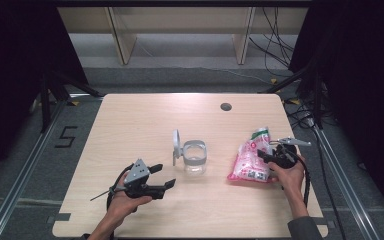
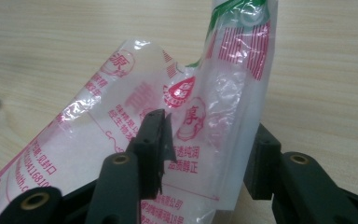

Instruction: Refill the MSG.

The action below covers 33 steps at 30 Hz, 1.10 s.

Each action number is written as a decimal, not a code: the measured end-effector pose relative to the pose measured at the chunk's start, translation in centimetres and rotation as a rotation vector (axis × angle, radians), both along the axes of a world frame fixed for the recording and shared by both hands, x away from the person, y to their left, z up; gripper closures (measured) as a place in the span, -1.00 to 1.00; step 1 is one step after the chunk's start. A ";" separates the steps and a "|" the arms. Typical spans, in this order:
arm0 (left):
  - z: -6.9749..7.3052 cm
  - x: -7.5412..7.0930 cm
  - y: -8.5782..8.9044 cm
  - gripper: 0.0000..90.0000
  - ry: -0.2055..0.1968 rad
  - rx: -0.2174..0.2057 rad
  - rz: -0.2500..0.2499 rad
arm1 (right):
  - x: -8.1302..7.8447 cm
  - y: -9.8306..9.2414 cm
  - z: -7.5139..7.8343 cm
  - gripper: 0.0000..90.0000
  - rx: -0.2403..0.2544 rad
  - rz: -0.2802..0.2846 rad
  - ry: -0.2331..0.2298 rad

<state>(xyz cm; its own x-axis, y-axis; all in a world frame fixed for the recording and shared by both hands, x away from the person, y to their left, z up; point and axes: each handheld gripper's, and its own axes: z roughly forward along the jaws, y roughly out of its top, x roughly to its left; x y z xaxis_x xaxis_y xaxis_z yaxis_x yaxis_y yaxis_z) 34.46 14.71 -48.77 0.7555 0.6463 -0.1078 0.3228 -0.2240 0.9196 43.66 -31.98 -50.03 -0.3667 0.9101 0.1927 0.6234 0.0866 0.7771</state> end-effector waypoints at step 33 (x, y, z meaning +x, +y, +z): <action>0.0 -0.3 -0.3 -0.37 -0.007 -0.002 -0.013 | -1.7 0.3 2.3 1.00 0.037 0.069 -0.121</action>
<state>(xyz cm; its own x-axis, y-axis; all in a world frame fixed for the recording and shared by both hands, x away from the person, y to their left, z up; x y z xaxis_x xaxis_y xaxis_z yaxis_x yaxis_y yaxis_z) 34.14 14.36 -48.77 0.7645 0.6361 -0.1043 0.3138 -0.2259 0.9222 42.00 -31.73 -47.72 -0.4505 0.8751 0.1767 0.5189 0.0956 0.8495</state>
